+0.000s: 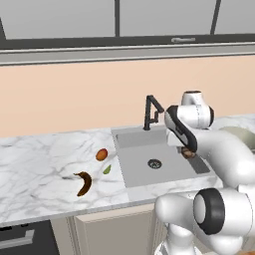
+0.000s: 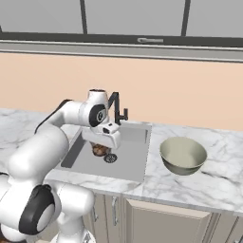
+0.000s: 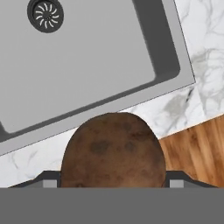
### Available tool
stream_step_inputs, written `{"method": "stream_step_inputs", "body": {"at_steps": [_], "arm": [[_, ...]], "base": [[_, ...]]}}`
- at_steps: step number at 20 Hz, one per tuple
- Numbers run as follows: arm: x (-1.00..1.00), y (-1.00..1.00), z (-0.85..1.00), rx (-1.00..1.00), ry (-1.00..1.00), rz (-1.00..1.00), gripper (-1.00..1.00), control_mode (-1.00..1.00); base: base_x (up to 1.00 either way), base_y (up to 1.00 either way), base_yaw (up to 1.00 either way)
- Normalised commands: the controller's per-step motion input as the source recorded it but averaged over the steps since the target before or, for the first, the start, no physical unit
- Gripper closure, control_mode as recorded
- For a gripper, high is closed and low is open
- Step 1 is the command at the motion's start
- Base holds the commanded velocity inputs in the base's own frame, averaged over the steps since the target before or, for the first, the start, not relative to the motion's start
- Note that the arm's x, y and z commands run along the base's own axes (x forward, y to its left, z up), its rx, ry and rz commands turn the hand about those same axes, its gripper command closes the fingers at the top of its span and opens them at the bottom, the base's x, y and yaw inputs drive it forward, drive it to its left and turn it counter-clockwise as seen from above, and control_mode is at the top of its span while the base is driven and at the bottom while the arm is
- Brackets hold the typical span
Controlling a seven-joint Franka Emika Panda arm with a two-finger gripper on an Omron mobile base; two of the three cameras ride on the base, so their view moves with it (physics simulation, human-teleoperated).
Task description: There is a mixed pile of frozen fruits and vegetables on the counter. Locate all the frozen vegetables and place the items in a bowl on the counter. Take all the frozen fruits and defrost them in a running sink.
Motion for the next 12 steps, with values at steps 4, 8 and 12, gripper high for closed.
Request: {"method": "stream_step_inputs", "body": {"at_steps": [4,8,12], "arm": [[0.00,-0.40,0.12,0.00,-0.05,-0.05,1.00,-1.00],[0.00,-0.37,0.19,0.00,-0.06,-0.03,1.00,-1.00],[0.01,-0.38,0.21,-0.02,-0.03,-0.05,1.00,-1.00]], "base": [[0.00,0.00,0.00],[0.00,0.00,0.00],[0.00,0.00,0.00]]}}
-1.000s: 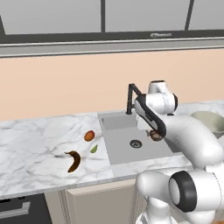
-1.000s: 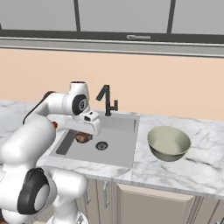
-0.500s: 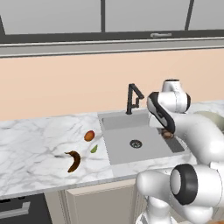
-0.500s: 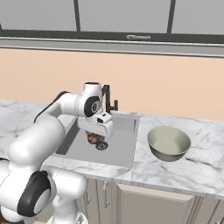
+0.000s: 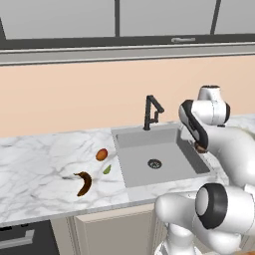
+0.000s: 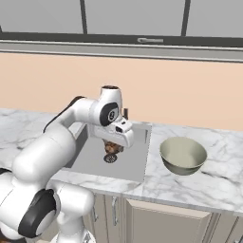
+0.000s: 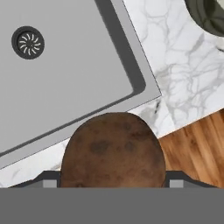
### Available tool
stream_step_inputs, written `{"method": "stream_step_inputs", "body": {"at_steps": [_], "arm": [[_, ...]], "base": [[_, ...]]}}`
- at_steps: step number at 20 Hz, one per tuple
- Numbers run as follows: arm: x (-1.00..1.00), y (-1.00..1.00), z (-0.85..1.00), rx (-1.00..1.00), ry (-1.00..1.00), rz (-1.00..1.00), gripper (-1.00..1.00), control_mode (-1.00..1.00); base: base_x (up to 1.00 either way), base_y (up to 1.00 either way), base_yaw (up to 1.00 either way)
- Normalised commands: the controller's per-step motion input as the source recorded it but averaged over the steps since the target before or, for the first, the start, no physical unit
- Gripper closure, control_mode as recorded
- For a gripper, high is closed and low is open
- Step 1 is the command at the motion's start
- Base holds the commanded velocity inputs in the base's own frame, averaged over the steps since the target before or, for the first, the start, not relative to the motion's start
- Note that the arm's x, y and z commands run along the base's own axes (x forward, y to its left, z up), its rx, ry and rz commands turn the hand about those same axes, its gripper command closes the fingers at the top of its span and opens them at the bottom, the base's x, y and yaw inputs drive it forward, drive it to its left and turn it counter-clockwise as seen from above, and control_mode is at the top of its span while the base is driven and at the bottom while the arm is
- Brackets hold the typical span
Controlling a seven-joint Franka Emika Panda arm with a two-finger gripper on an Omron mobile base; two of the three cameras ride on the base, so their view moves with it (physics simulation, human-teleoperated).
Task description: There is a mixed pile of frozen fruits and vegetables on the counter. Locate all the frozen vegetables and place the items in a bowl on the counter. Take all the frozen fruits and defrost them in a running sink.
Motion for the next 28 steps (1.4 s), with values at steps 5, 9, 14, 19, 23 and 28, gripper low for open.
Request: {"method": "stream_step_inputs", "body": {"at_steps": [5,9,14,19,23,28], "arm": [[0.00,-0.36,0.29,-0.02,0.00,-0.05,1.00,-1.00],[0.00,-0.36,0.29,0.00,0.00,-0.08,1.00,-1.00],[0.00,-0.36,0.23,-0.01,0.00,-0.09,1.00,-1.00],[0.01,-0.39,0.13,-0.01,0.00,-0.08,1.00,-1.00],[0.03,-0.46,0.01,0.00,0.00,-0.07,1.00,-1.00],[0.10,-0.48,-0.04,0.00,0.01,-0.06,1.00,-1.00]], "base": [[0.00,0.00,0.00],[0.00,0.00,0.00],[0.00,0.00,0.00],[0.00,0.00,0.00],[0.00,0.00,0.00],[0.00,0.00,0.00]]}}
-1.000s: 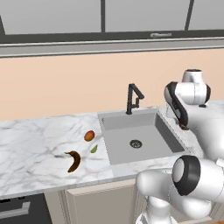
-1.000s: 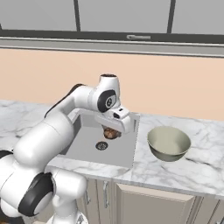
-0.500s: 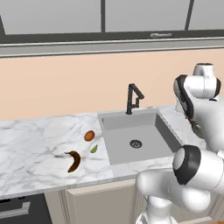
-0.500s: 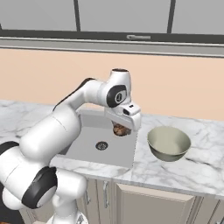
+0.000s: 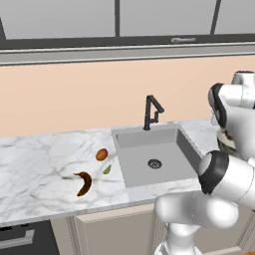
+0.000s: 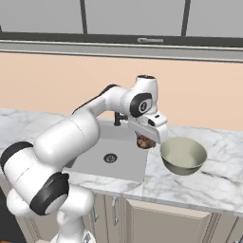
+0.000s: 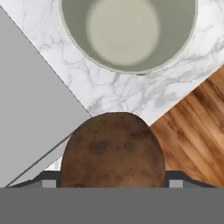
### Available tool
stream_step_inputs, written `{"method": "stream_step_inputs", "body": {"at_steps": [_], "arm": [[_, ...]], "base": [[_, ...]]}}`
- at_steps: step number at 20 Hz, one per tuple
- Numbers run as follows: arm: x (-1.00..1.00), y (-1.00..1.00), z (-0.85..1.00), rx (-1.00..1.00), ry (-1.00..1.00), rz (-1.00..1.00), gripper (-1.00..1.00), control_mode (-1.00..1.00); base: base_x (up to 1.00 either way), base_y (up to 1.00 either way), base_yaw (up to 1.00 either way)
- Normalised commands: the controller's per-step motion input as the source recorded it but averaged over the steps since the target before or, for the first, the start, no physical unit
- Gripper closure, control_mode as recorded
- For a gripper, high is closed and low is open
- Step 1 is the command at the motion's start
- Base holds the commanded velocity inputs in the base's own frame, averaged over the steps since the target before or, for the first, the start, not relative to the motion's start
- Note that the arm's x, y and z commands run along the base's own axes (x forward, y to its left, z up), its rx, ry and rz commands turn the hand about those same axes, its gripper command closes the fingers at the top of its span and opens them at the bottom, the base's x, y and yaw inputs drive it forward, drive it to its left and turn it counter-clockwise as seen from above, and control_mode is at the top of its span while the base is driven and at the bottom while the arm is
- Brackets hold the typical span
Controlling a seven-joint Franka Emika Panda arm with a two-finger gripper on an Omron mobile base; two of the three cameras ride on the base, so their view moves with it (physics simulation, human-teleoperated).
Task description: There is a mixed pile of frozen fruits and vegetables on the counter. Locate all the frozen vegetables and place the items in a bowl on the counter. Take all the frozen fruits and defrost them in a running sink.
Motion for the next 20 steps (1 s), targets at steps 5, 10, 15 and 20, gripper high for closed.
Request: {"method": "stream_step_inputs", "body": {"at_steps": [5,10,15,20], "arm": [[0.21,-0.46,-0.09,0.00,0.03,-0.04,1.00,-1.00],[0.23,-0.43,-0.16,0.02,0.05,-0.03,1.00,-1.00],[0.22,-0.23,-0.23,0.02,0.00,0.00,1.00,-1.00],[0.37,-0.22,-0.26,0.02,0.00,0.00,1.00,-1.00]], "base": [[0.00,0.00,0.00],[0.00,0.00,0.00],[0.00,0.00,0.00],[0.00,0.00,0.00]]}}
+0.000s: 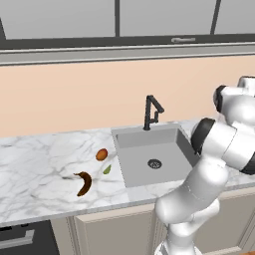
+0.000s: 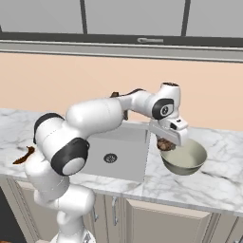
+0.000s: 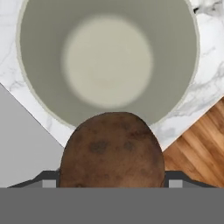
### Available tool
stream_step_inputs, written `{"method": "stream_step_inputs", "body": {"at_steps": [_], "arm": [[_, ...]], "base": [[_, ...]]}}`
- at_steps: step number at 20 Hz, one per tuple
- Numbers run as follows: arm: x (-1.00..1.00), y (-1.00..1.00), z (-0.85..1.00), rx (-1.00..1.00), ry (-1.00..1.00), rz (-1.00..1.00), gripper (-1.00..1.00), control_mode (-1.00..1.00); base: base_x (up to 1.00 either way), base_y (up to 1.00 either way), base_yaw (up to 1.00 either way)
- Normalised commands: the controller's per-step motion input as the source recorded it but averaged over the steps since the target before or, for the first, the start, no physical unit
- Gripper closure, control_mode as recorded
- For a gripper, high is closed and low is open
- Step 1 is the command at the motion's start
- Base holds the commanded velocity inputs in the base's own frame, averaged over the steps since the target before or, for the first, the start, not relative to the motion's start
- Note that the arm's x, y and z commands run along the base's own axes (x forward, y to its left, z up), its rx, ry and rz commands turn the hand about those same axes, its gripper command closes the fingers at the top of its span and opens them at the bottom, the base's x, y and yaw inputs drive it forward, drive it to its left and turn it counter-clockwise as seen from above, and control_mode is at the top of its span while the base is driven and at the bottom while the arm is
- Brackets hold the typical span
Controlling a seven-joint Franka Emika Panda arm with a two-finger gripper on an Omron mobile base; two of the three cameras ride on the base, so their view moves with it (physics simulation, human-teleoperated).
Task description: There is a mixed pile of frozen fruits and vegetables on the counter. Locate all the frozen vegetables and place the items in a bowl on the counter. Take all the frozen fruits and defrost them in a running sink.
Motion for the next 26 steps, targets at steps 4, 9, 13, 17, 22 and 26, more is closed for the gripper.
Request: {"method": "stream_step_inputs", "body": {"at_steps": [4,9,13,17,22,26], "arm": [[0.37,-0.23,-0.31,0.01,0.00,0.00,1.00,-1.00],[0.45,-0.29,-0.33,0.01,0.00,0.00,1.00,-1.00],[0.29,-0.44,-0.39,0.03,0.00,0.00,1.00,-1.00],[0.15,-0.47,-0.44,0.04,0.00,0.00,1.00,-1.00],[0.19,-0.23,-0.31,0.03,-0.02,0.01,1.00,-1.00],[0.16,-0.14,-0.18,0.03,-0.01,0.01,1.00,-1.00]], "base": [[0.00,0.00,0.00],[0.00,0.00,0.00],[0.00,0.00,0.00],[0.00,0.00,0.00],[0.00,0.00,0.00],[0.00,0.00,0.00]]}}
